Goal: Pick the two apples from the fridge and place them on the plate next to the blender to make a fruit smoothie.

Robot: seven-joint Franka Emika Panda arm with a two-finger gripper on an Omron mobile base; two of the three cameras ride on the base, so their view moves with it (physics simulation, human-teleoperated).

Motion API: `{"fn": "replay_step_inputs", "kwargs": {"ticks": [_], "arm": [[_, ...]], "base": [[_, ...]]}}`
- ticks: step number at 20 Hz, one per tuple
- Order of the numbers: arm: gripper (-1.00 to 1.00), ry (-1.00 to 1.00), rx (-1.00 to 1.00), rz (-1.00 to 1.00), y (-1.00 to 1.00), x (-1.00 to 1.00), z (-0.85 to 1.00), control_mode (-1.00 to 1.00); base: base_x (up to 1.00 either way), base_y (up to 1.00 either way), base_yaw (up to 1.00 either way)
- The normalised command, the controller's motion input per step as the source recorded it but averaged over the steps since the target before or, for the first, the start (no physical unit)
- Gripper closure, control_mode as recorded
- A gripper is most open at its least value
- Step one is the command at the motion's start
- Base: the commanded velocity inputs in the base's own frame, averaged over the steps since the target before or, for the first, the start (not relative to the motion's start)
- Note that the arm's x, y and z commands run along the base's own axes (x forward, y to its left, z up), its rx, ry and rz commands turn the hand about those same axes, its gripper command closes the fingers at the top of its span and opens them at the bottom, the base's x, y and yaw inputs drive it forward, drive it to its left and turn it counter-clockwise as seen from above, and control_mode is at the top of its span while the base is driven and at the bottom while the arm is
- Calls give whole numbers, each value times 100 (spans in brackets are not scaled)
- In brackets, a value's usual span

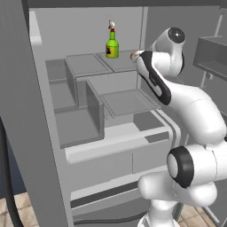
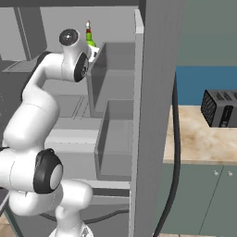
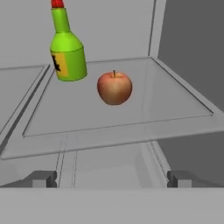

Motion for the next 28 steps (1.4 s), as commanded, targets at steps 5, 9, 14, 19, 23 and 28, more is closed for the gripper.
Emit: {"fn": "replay_step_inputs", "kwargs": {"ticks": [5,9,14,19,23,28], "arm": [[-100,0,0,0,0,54,-13,-100],[-100,0,0,0,0,59,-14,-100],[-100,0,0,0,0,55,-11,-100],[-100,0,0,0,0,48,-12,-100],[-100,0,0,0,0,42,-10,-100],[-100,0,0,0,0,39,-8,-100]], "base": [[0,0,0],[0,0,0],[0,0,0],[0,0,0],[0,0,0],[0,0,0]]}}
